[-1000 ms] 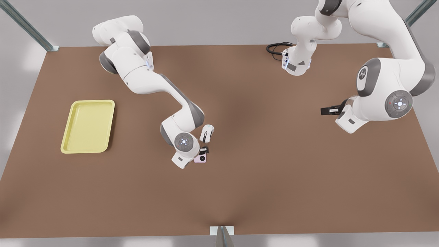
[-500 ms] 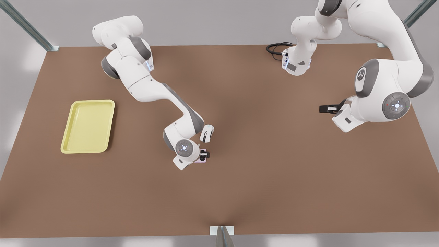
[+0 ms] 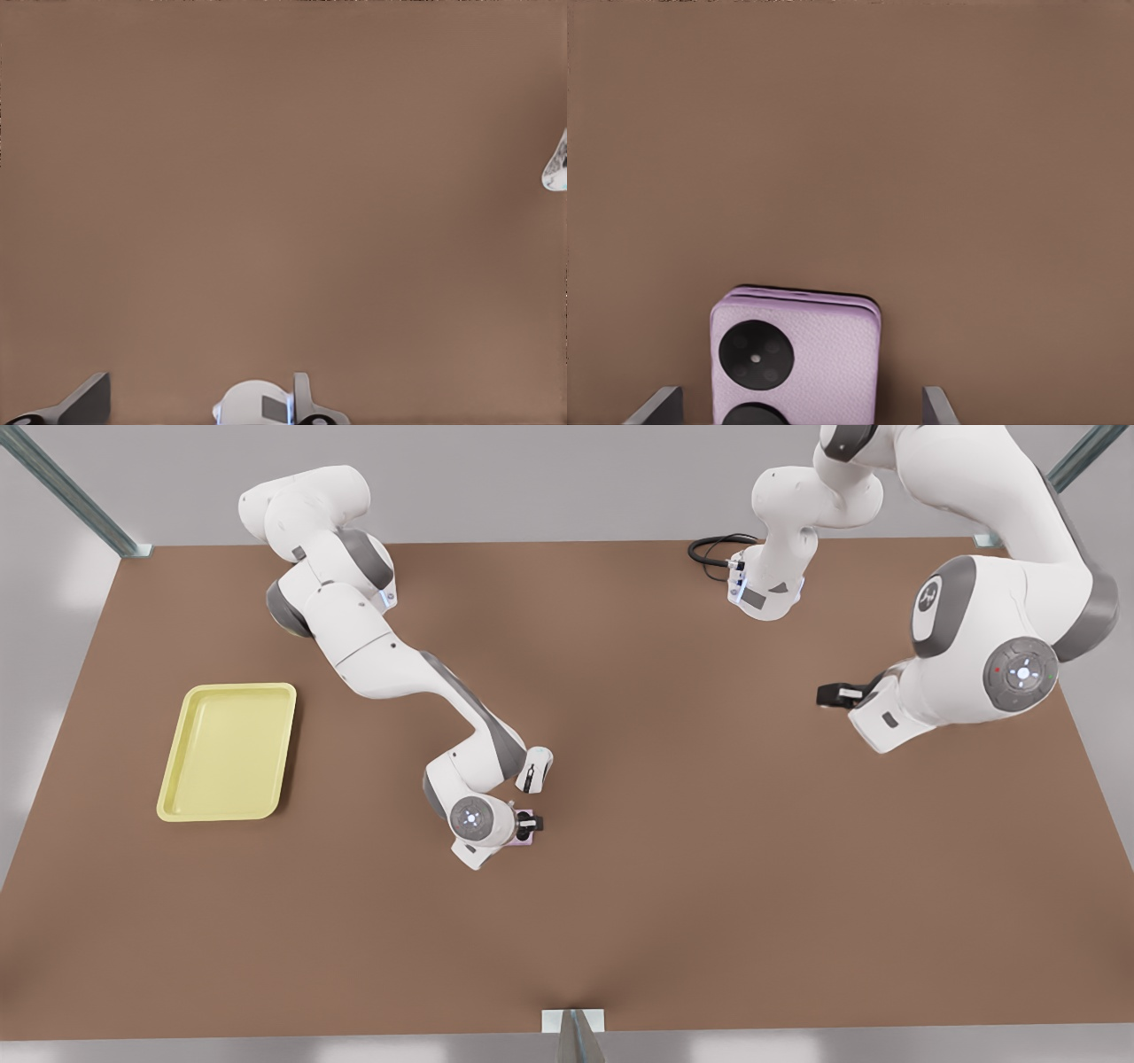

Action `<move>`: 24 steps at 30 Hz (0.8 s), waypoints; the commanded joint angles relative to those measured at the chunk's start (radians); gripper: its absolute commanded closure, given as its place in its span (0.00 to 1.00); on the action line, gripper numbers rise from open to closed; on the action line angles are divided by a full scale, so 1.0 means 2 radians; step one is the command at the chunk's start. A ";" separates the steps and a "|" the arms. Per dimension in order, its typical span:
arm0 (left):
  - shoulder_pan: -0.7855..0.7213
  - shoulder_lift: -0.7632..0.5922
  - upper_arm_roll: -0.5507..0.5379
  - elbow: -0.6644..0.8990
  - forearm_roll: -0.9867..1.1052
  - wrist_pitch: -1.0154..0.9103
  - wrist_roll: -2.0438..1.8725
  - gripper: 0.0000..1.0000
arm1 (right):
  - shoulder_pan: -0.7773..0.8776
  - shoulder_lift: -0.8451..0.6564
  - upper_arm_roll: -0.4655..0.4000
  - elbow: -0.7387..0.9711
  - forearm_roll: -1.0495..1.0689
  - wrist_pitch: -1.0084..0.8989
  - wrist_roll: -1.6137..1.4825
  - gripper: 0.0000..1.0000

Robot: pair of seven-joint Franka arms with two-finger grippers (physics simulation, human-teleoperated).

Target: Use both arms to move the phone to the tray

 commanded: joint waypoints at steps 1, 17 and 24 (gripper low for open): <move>0.002 -0.004 0.004 0.002 -0.003 0.000 0.018 0.00 | 0.001 0.000 -0.004 0.000 -0.008 0.031 -0.094 0.00; 0.003 -0.006 0.005 0.001 0.006 -0.004 0.020 0.00 | 0.017 -0.004 -0.003 -0.025 -0.070 0.049 0.017 0.00; 0.003 -0.004 0.004 0.001 0.005 -0.005 0.014 0.00 | 0.018 -0.004 -0.002 -0.036 -0.069 0.049 0.030 0.00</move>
